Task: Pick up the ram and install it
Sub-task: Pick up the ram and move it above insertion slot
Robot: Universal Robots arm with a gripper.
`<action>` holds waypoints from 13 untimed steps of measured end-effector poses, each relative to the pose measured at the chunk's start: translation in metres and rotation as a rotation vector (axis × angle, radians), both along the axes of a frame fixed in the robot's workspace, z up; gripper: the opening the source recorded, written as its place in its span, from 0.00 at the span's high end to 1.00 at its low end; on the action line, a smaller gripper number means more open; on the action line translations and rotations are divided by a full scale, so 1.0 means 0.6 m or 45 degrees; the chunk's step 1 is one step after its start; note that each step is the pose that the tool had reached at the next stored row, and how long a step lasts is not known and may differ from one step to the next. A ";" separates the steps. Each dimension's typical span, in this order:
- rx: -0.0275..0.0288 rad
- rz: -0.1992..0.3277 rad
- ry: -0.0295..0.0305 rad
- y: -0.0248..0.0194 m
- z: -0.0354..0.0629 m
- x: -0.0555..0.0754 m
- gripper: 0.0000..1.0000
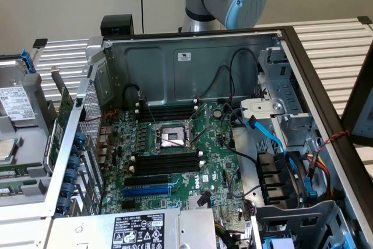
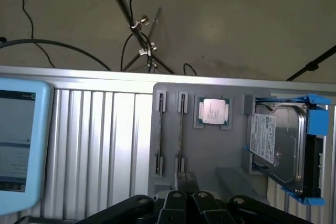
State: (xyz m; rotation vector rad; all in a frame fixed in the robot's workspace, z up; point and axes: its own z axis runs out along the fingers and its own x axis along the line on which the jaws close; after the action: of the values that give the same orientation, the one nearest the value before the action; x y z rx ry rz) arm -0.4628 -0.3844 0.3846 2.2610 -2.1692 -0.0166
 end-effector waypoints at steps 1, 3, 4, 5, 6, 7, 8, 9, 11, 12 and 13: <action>-0.0033 0.000 -0.0032 0.0004 -0.001 0.000 0.90; -0.0099 0.000 -0.0099 0.0021 -0.003 0.001 0.90; -0.0126 0.000 -0.0135 0.0037 -0.004 0.002 0.90; -0.0148 0.001 -0.0183 0.0052 -0.005 0.002 0.90; -0.0157 0.004 -0.0241 0.0061 -0.007 0.002 0.90; -0.0162 0.007 -0.0280 0.0065 -0.008 0.002 0.90; -0.0163 0.012 -0.0291 0.0064 -0.009 0.002 0.90; -0.0164 0.018 -0.0296 0.0064 -0.011 0.002 0.90; -0.0165 0.030 -0.0302 0.0064 -0.013 0.002 0.90; -0.0165 0.037 -0.0302 0.0065 -0.014 0.002 0.90; -0.0165 0.045 -0.0303 0.0065 -0.016 0.002 0.90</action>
State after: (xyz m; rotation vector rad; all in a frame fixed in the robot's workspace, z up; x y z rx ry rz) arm -0.4614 -0.3805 0.3751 2.3039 -2.1337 0.0246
